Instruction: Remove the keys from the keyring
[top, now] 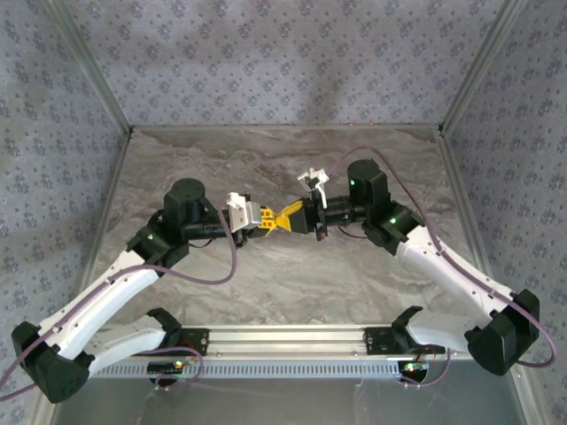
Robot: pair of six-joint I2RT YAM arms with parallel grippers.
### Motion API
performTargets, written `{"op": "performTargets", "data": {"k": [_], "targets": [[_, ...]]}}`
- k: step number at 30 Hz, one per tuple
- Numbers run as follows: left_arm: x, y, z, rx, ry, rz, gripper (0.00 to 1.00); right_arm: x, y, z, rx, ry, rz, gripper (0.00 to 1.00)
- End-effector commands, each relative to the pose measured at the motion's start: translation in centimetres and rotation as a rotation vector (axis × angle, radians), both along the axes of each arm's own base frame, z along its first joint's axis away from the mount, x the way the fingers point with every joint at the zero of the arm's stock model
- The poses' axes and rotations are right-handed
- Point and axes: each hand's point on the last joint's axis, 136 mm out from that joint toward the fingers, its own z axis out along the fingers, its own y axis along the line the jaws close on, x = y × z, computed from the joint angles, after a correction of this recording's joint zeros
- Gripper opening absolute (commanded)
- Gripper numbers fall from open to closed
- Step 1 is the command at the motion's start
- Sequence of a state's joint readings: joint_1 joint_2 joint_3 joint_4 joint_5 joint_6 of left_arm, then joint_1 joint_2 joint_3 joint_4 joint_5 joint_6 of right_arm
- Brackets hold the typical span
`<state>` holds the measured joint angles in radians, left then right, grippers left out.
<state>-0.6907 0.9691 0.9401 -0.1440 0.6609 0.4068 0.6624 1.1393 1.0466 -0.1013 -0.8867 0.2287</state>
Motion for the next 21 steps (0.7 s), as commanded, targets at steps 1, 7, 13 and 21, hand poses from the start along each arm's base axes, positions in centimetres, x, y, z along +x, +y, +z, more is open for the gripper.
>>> {"op": "performTargets", "data": {"k": [1, 7, 13, 21], "targets": [[2.3, 1.1, 1.6, -0.037, -0.038, 0.133, 0.0, -0.9, -1.3, 0.5, -0.053, -0.112, -0.053, 0.0], [3.1, 1.5, 1.1, -0.018, -0.003, 0.191, 0.0, -2.1, -1.8, 1.0, -0.098, -0.462, -0.151, 0.0], [3.5, 1.8, 0.9, -0.013, 0.022, 0.226, 0.0, -2.5, -2.1, 1.4, -0.155, -0.723, -0.217, 0.0], [4.6, 2.1, 1.1, -0.012, 0.071, 0.293, 0.0, -3.9, -1.6, 1.1, -0.222, -0.966, -0.21, 0.0]]}}
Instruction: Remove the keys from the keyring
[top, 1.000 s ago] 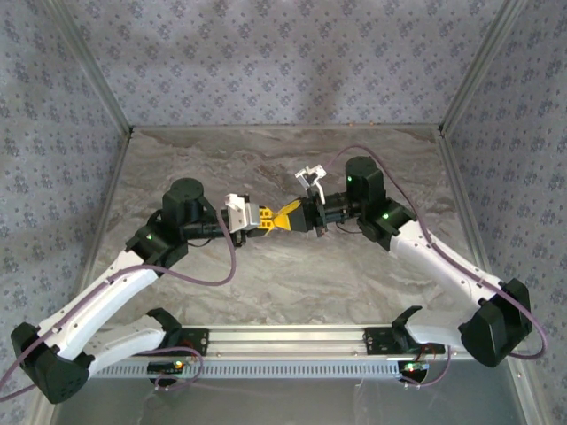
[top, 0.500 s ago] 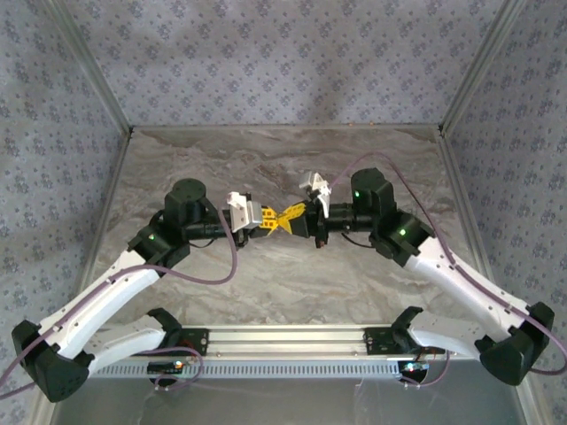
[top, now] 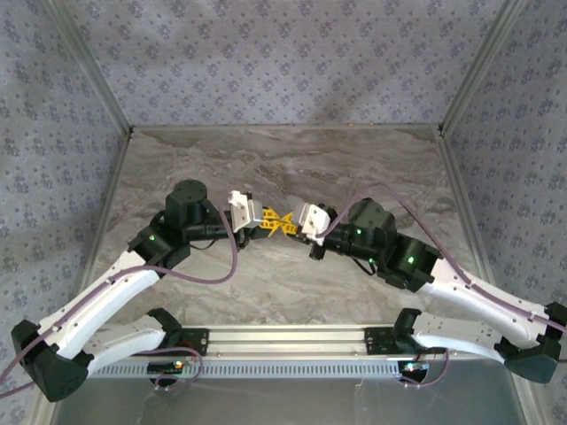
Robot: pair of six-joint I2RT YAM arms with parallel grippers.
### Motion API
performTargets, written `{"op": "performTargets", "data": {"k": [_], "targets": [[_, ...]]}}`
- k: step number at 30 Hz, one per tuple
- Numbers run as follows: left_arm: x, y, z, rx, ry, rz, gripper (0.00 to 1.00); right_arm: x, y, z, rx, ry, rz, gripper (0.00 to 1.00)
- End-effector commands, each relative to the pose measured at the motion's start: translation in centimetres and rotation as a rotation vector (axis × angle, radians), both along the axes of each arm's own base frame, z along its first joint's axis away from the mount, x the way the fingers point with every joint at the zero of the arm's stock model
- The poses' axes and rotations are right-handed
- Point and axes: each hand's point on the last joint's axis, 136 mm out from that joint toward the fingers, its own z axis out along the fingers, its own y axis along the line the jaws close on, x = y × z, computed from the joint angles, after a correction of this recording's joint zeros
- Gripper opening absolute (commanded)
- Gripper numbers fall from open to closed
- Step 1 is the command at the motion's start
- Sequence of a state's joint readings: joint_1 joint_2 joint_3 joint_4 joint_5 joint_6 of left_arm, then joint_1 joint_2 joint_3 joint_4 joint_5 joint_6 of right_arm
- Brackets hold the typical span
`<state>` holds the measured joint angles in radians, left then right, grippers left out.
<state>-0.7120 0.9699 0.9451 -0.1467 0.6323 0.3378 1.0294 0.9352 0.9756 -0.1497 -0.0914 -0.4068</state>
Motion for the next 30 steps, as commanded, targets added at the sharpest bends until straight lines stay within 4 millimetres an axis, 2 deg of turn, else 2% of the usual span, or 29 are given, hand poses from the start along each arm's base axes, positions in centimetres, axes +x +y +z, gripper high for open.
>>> {"op": "performTargets", "data": {"k": [1, 13, 25, 27, 30], "targets": [[4.9, 2.4, 1.0, 0.01, 0.019, 0.279, 0.0, -2.3, -1.0, 0.5, -0.066, -0.195, 0.041, 0.0], [5.3, 2.7, 1.3, 0.004, 0.054, 0.322, 0.0, -3.9, 0.6, -0.3, -0.193, -0.336, 0.075, 0.0], [4.9, 2.7, 1.4, -0.002, 0.09, 0.31, 0.0, -4.6, 2.6, -0.4, -0.26, -0.424, 0.081, 0.0], [4.7, 2.5, 1.3, -0.004, 0.1, 0.296, 0.0, -4.9, 2.7, -0.1, -0.234, -0.384, 0.095, 0.0], [4.1, 2.4, 1.1, -0.012, 0.102, 0.263, 0.0, -3.4, 1.7, 3.0, -0.109, -0.307, 0.038, 0.0]]}}
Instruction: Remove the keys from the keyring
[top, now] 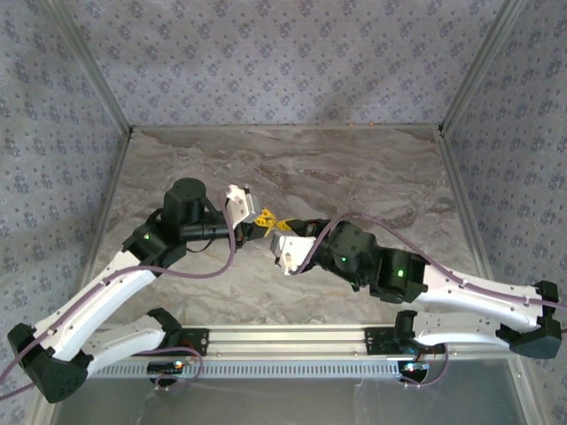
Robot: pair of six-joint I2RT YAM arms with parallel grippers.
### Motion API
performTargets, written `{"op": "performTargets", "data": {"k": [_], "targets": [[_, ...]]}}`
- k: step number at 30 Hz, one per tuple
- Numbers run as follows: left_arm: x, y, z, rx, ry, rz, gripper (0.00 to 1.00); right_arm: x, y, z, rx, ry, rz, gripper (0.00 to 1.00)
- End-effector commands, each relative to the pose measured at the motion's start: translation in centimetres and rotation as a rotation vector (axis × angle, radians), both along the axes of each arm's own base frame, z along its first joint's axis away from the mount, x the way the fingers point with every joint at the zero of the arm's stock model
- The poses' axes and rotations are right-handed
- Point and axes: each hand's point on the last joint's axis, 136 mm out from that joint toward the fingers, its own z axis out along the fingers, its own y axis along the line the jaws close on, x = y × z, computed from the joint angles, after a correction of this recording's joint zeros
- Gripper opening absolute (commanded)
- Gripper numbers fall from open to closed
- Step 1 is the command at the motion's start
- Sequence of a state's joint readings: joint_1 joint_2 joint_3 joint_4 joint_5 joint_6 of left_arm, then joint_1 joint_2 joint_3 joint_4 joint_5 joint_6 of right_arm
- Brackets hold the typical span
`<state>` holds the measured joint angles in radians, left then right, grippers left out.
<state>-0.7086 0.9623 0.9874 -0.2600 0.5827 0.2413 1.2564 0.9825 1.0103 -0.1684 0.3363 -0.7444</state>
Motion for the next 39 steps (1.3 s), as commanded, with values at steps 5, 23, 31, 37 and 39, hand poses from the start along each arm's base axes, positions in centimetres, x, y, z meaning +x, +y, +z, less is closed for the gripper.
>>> {"op": "performTargets", "data": {"k": [5, 23, 31, 37, 39], "targets": [[2.5, 1.5, 1.1, -0.1, -0.078, 0.142, 0.06, -2.5, 0.1, 5.5, 0.143, 0.223, 0.178, 0.0], [-0.3, 2.5, 5.2, -0.389, -0.276, 0.15, 0.57, -0.4, 0.1, 7.8, 0.299, 0.617, 0.179, 0.0], [-0.6, 1.4, 6.6, -0.403, -0.364, 0.13, 0.61, -0.2, 0.3, 8.6, 0.362, 0.68, 0.214, 0.0], [-0.6, 0.2, 7.3, -0.416, -0.41, 0.122, 0.62, 0.2, 0.1, 8.8, 0.39, 0.706, 0.211, 0.0], [-0.7, 0.1, 7.7, -0.428, -0.421, 0.118, 0.62, 0.3, 0.1, 8.7, 0.394, 0.719, 0.21, 0.0]]}}
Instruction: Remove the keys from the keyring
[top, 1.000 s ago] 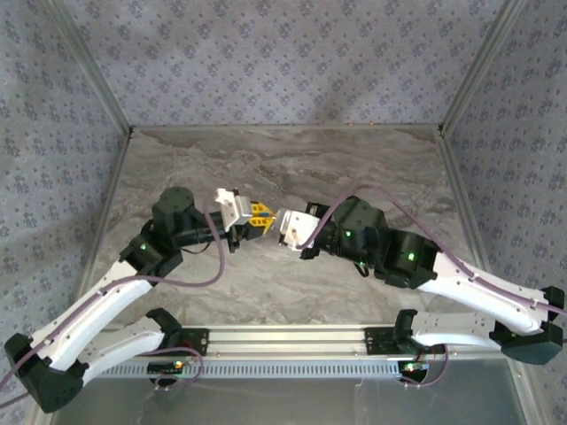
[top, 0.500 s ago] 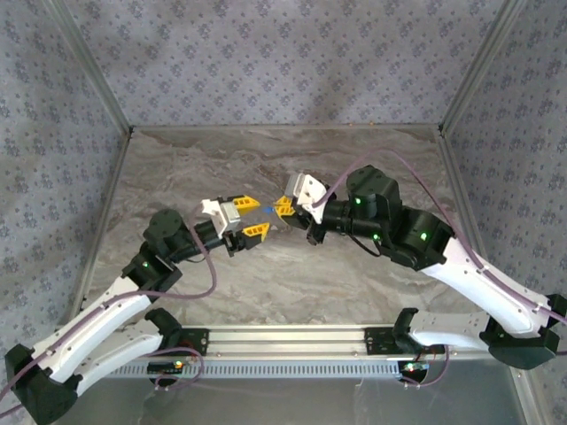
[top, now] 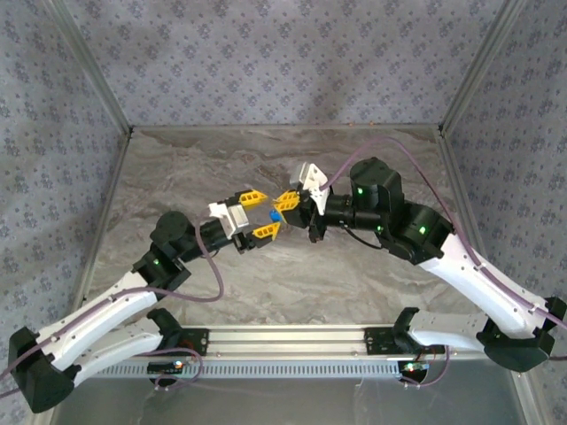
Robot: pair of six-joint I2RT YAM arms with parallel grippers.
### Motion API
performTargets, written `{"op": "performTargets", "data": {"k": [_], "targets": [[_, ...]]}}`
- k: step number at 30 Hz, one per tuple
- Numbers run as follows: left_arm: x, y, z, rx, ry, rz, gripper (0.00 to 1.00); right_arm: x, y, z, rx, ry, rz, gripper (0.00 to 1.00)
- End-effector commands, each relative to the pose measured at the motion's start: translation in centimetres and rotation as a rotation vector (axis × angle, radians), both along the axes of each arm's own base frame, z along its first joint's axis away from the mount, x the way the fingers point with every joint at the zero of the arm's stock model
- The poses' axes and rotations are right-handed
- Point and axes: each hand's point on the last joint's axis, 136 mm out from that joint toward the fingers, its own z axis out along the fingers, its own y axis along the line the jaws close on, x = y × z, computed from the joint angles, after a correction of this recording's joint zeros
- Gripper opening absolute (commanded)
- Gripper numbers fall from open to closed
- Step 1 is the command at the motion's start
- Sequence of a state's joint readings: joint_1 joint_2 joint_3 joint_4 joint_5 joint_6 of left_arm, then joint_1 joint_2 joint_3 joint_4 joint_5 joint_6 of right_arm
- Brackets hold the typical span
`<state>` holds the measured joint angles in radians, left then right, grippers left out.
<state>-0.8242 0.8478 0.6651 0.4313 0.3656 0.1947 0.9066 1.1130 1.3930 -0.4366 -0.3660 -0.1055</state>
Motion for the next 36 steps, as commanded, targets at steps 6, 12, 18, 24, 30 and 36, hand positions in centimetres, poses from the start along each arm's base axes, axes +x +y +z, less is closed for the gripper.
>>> {"op": "performTargets", "data": {"k": [6, 12, 18, 24, 30, 36], "targets": [[-0.7, -0.2, 4.7, -0.087, -0.143, 0.011, 0.62, 0.0, -0.2, 1.4, 0.061, 0.03, 0.013, 0.0], [-0.4, -0.2, 5.3, -0.094, -0.17, 0.035, 0.59, 0.0, -0.1, 1.1, 0.071, 0.055, 0.025, 0.0], [-0.2, 0.0, 6.0, -0.114, -0.193, 0.053, 0.54, -0.1, -0.2, 1.0, 0.081, 0.078, 0.031, 0.0], [-0.4, -0.3, 6.4, -0.123, -0.211, 0.039, 0.48, -0.2, -0.3, 1.2, 0.095, 0.085, 0.04, 0.0], [-0.5, -0.5, 6.4, -0.125, -0.226, 0.03, 0.37, -0.3, -0.4, 1.5, 0.118, 0.094, 0.046, 0.0], [-0.5, -0.7, 6.3, -0.118, -0.227, 0.022, 0.29, -0.2, -0.6, 1.9, 0.14, 0.108, 0.05, 0.0]]}}
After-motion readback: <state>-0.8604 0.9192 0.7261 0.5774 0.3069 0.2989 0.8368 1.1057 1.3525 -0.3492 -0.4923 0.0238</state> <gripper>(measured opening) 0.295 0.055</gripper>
